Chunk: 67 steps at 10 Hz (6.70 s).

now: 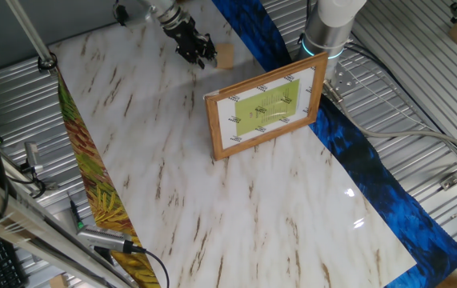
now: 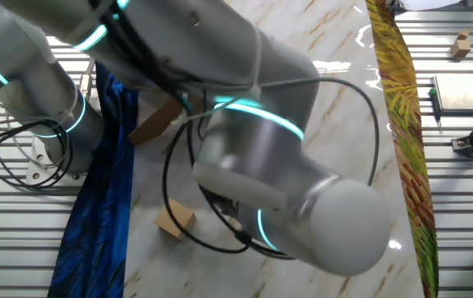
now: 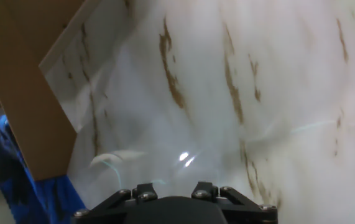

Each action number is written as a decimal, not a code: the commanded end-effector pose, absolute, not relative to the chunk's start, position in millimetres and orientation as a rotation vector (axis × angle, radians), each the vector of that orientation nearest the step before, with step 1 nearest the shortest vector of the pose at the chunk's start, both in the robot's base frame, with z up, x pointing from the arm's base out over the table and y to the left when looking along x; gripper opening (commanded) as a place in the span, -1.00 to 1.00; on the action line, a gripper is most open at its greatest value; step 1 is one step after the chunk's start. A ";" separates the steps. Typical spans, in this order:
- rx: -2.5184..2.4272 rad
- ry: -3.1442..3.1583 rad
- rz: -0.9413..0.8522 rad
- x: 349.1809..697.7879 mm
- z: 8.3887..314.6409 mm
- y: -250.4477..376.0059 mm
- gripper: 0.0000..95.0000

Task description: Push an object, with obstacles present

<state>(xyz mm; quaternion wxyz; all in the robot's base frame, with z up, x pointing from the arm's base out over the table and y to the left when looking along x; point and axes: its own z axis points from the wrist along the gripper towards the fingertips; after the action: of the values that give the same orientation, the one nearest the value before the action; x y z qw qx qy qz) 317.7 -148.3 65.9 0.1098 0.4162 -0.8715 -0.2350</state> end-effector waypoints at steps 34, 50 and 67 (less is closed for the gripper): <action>1.204 -2.619 -0.429 315.4 142.7 -151.7 -1.00; 1.108 -2.699 -0.412 296.3 130.6 -186.3 -1.00; 1.147 -2.687 -0.477 260.7 85.4 -233.5 -1.00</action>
<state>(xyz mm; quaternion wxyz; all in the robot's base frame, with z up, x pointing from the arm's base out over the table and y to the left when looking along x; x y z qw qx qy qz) 259.5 -235.8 84.5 0.0908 0.3851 -0.9041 -0.1611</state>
